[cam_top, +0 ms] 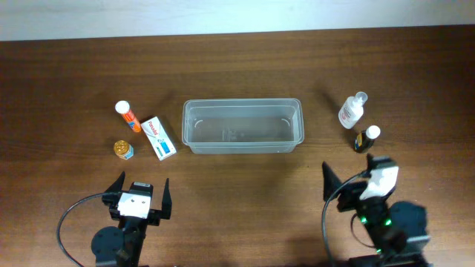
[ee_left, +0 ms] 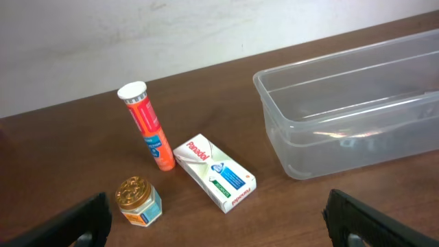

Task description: Pack container

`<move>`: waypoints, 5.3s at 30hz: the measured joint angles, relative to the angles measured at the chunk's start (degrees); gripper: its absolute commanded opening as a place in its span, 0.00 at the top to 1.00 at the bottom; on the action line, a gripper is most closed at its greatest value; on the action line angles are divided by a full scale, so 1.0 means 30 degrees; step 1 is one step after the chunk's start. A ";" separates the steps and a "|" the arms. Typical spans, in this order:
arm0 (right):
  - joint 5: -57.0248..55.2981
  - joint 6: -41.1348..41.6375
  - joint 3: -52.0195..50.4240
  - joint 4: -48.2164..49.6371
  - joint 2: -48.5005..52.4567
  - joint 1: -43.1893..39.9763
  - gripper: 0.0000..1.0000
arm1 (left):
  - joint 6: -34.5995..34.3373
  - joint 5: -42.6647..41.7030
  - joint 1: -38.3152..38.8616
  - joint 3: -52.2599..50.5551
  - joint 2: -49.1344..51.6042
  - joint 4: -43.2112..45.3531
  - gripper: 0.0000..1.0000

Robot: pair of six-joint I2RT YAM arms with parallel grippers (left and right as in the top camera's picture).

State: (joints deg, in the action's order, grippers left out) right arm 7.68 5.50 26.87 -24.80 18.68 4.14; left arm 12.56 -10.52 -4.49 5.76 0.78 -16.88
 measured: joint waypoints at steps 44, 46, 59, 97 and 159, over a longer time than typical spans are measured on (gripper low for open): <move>0.1319 -0.4466 2.6520 -1.5599 2.9762 -0.5552 0.00 | 0.0000 0.0007 0.0000 -0.0073 -0.0029 0.0073 0.01; 0.1435 -0.4481 2.6520 -1.5438 3.0367 -0.5348 0.02 | 0.0000 0.0007 0.0000 -0.0073 -0.0029 0.0073 0.01; 0.1574 -0.4488 2.6527 -1.4717 3.3558 -0.4969 0.14 | 0.0000 0.0007 0.0000 -0.0073 -0.0029 0.0073 0.01; 0.1341 -0.5122 2.5463 -1.3639 3.4410 -0.4969 0.96 | 0.0000 0.0007 0.0000 -0.0073 -0.0029 0.0073 0.01; -0.2135 0.4663 2.8276 -1.5795 3.3988 0.5311 0.95 | 0.0000 0.0007 0.0000 -0.0073 -0.0029 0.0066 0.01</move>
State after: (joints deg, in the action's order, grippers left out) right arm 1.28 19.49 111.70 -72.18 120.64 20.08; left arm 12.56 -10.50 -4.49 5.54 0.69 -16.69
